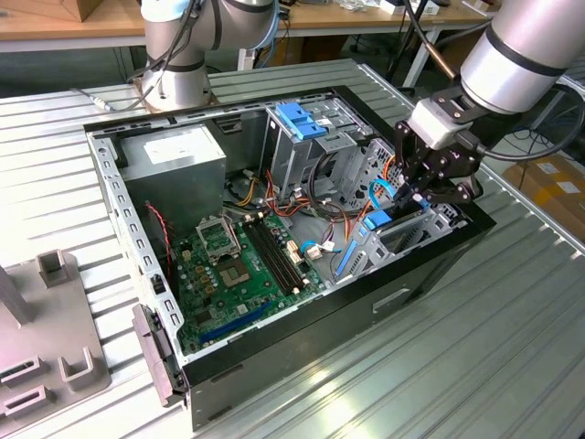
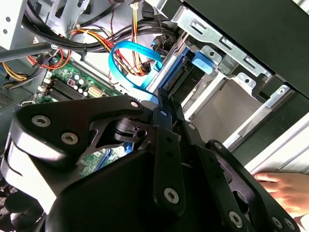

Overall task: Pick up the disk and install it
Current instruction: 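Insert the first disk wire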

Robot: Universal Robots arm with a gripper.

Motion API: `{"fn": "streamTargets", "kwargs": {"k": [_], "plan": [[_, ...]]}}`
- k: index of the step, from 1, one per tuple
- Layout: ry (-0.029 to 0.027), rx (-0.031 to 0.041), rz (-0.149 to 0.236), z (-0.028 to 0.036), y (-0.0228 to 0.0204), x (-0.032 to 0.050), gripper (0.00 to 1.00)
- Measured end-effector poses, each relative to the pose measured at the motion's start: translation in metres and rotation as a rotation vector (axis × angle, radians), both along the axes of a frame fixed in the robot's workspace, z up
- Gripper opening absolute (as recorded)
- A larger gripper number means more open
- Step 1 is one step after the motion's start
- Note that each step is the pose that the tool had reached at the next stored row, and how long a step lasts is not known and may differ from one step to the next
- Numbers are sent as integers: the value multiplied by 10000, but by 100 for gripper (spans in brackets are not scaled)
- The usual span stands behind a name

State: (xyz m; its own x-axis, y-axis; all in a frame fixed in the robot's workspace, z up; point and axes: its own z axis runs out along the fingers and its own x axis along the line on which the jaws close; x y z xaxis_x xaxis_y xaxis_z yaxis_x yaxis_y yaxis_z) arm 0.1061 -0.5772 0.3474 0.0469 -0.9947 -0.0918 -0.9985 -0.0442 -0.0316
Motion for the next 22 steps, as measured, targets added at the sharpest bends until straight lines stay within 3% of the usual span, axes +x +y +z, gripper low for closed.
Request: {"fn": "streamTargets", "kwargs": {"k": [22], "plan": [[0, -2, 0, -67, -1, 0, 16]]}}
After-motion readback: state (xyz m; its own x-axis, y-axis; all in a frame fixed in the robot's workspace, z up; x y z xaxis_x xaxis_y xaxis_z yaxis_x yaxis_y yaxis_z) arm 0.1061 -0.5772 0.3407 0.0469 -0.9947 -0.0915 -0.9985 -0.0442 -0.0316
